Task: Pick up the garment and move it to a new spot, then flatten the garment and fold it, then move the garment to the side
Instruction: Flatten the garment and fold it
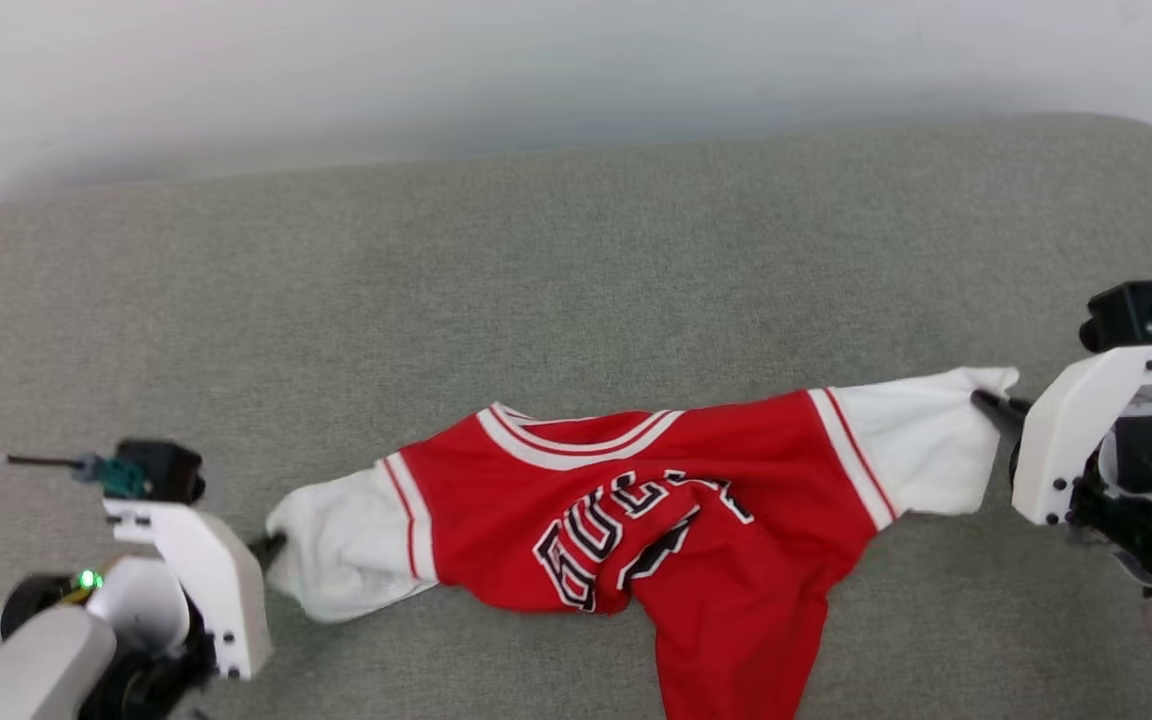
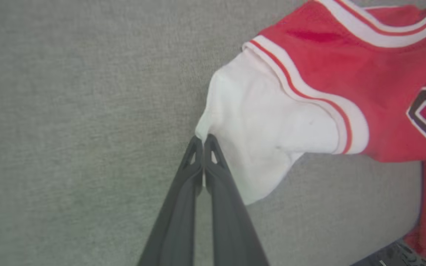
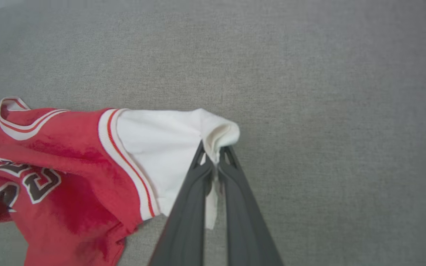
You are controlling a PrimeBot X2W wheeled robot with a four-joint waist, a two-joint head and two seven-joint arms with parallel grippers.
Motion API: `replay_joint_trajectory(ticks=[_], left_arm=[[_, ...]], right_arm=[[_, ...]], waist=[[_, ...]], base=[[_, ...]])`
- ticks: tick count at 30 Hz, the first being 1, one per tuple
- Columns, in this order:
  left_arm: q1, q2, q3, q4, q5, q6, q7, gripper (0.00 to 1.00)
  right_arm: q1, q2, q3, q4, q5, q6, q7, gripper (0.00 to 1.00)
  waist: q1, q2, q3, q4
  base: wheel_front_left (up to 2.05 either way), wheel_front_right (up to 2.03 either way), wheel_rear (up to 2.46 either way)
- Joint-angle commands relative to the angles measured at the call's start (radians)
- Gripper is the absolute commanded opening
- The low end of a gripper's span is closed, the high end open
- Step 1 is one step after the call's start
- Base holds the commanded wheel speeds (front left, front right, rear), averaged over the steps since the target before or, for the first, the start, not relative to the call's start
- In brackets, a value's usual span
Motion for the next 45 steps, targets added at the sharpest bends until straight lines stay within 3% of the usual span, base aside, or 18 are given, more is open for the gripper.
replay_joint_trajectory(ticks=[1,13,24,33,45], left_arm=[[-0.034,-0.010,0.012,0.005,0.016,-0.002,-0.027,0.00],[-0.395,-0.163,0.029,0.181,0.145,-0.037,-0.199,0.00],[-0.809,-0.263,0.075,0.451,0.237,-0.041,-0.365,0.00],[-1.120,-0.241,0.092,0.589,0.325,-0.059,-0.499,0.00],[-1.427,-0.199,0.115,0.643,0.367,-0.086,-0.567,0.00]], right_arm=[[-0.022,-0.002,-0.007,0.000,-0.019,0.000,-0.026,0.00],[-0.187,0.029,-0.056,0.073,-0.130,0.000,-0.192,0.00],[-0.537,0.077,-0.083,0.148,-0.225,0.000,-0.365,0.00],[-0.847,0.096,-0.060,0.230,-0.283,0.000,-0.465,0.00],[-1.218,0.097,-0.032,0.349,-0.315,0.000,-0.591,0.00]], waist=[[0.0000,0.0000,-0.017,0.007],[0.0000,0.0000,-0.056,0.017],[0.0000,0.0000,0.067,-0.001],[0.0000,0.0000,0.202,-0.022],[0.0000,0.0000,0.378,-0.033]], base=[[0.00,0.00,0.00],[0.00,0.00,0.00],[0.00,0.00,0.00],[0.00,0.00,0.00],[0.00,0.00,0.00]])
